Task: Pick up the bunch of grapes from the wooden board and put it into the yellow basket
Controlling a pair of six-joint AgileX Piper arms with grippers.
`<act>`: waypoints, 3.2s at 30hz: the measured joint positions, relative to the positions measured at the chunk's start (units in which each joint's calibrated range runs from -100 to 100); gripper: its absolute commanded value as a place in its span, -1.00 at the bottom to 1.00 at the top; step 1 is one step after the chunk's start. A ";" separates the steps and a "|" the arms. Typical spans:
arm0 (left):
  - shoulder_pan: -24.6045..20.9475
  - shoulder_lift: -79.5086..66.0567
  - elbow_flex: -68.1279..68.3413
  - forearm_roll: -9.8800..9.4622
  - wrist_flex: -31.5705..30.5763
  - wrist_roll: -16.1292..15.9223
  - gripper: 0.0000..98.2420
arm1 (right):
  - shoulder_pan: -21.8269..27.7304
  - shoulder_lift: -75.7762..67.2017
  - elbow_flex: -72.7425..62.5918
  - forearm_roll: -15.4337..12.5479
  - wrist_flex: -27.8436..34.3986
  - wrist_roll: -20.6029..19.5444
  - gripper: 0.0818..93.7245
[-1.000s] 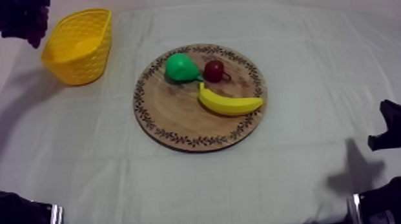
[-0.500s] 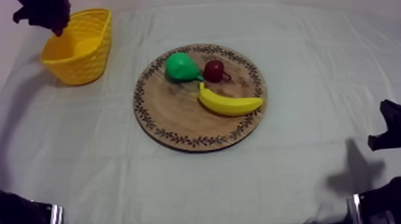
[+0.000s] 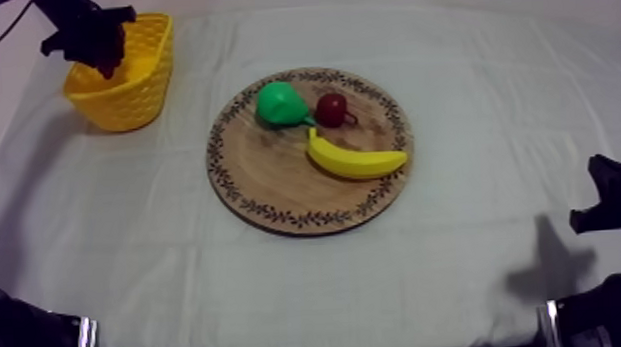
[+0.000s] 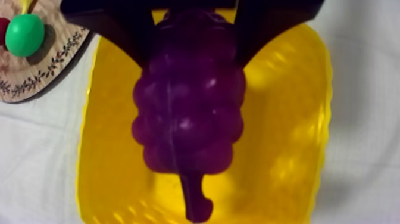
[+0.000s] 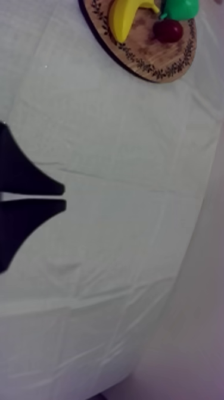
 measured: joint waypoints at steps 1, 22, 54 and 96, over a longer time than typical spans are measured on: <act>0.00 -0.16 0.17 0.02 -0.20 -0.11 -0.08 | 0.00 0.00 0.00 0.00 0.00 0.00 -0.99; 1.36 -3.51 2.25 -0.10 -6.15 -0.74 0.71 | 0.00 0.00 0.00 0.00 0.00 0.00 -0.99; 3.04 -47.59 48.88 -3.12 -23.94 0.68 -0.72 | 0.00 0.00 0.00 0.00 0.00 0.00 -0.99; -3.70 -121.96 91.18 -3.09 -32.35 -1.22 -1.00 | 0.00 0.00 0.00 0.00 0.00 0.00 -0.99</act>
